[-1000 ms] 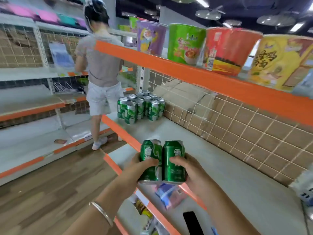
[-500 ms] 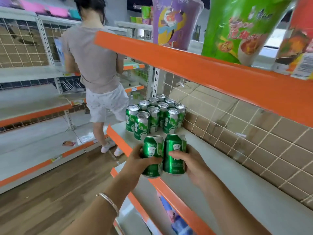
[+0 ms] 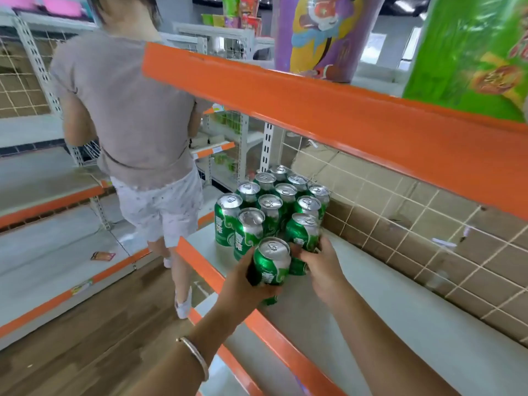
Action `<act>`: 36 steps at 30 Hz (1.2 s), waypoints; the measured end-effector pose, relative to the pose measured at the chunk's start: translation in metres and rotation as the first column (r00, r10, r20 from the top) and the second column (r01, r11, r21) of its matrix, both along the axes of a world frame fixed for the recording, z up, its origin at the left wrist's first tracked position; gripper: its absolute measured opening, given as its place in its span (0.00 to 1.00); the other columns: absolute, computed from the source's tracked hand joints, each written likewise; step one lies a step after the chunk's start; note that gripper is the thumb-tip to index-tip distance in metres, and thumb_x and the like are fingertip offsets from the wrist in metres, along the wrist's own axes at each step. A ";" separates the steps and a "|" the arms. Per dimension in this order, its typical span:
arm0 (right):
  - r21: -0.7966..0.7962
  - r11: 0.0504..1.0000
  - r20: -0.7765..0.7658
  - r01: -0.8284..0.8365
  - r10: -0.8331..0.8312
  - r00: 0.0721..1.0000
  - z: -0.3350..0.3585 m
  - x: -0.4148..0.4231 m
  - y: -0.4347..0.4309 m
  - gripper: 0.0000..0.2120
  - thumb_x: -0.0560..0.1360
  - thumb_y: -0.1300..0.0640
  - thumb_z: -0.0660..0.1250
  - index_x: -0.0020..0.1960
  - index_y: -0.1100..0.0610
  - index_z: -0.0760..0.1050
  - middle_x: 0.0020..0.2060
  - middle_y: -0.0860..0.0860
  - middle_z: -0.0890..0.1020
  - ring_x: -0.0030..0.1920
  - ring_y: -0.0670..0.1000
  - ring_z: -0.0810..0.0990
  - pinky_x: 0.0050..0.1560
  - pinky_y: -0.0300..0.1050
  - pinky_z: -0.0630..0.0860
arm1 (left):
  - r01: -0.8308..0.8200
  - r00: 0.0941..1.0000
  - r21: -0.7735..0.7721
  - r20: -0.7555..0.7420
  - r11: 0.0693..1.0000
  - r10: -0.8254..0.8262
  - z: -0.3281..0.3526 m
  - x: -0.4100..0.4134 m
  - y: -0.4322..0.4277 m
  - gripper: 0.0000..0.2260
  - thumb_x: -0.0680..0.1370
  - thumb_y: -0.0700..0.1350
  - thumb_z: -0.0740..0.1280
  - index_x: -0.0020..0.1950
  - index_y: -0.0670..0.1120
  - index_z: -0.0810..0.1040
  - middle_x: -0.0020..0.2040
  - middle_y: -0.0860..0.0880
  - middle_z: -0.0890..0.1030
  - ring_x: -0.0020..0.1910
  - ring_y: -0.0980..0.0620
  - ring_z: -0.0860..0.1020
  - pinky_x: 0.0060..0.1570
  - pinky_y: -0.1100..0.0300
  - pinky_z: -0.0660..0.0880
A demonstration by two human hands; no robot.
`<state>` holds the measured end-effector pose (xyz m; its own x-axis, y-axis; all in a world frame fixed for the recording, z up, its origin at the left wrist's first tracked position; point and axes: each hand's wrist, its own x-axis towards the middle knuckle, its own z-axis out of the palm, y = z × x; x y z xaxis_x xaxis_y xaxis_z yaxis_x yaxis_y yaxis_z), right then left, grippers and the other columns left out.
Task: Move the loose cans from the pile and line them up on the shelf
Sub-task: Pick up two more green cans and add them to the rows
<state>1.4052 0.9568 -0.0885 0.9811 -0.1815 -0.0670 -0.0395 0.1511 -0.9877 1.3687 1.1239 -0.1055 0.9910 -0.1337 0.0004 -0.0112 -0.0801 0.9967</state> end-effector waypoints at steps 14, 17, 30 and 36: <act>-0.702 0.691 0.159 0.172 -0.083 0.984 -0.034 0.018 0.000 0.23 0.59 0.43 0.70 0.51 0.52 0.78 0.45 0.51 0.82 0.48 0.54 0.79 0.49 0.50 0.77 | 0.004 0.998 0.087 0.070 0.996 -0.010 -0.015 -0.004 0.010 0.28 0.61 0.37 0.79 0.56 0.57 0.75 0.50 0.57 0.83 0.50 0.64 0.79 0.46 0.71 0.74; -0.663 0.711 0.205 0.234 -0.128 0.970 -0.030 0.022 0.007 0.17 0.61 0.44 0.69 0.45 0.52 0.78 0.42 0.52 0.83 0.45 0.54 0.79 0.45 0.51 0.78 | -0.015 0.997 0.089 0.074 0.996 0.008 -0.015 -0.002 0.007 0.28 0.59 0.41 0.77 0.56 0.58 0.76 0.51 0.57 0.83 0.52 0.60 0.80 0.52 0.61 0.77; -0.453 0.881 -0.034 0.137 -0.171 0.985 -0.021 -0.015 -0.010 0.28 0.70 0.67 0.69 0.67 0.52 0.68 0.61 0.50 0.73 0.48 0.45 0.78 0.41 0.33 0.73 | -0.075 0.995 0.159 0.073 0.984 0.064 -0.024 0.008 0.001 0.33 0.62 0.41 0.80 0.65 0.49 0.72 0.56 0.53 0.78 0.56 0.57 0.76 0.51 0.73 0.71; -0.456 0.864 -0.104 -0.215 0.188 0.977 0.004 -0.039 0.013 0.25 0.64 0.52 0.76 0.58 0.42 0.73 0.51 0.43 0.81 0.51 0.44 0.79 0.50 0.37 0.76 | -0.034 0.987 0.272 0.160 0.962 -0.010 -0.010 0.024 -0.010 0.28 0.67 0.44 0.75 0.65 0.47 0.72 0.57 0.53 0.79 0.56 0.55 0.78 0.48 0.75 0.71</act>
<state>1.3667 0.9697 -0.0850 0.9969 -0.0036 -0.0783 -0.0749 -0.3390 -0.9378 1.3923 1.1141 -0.1154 0.9827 -0.1387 0.1224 -0.1643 -0.3504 0.9221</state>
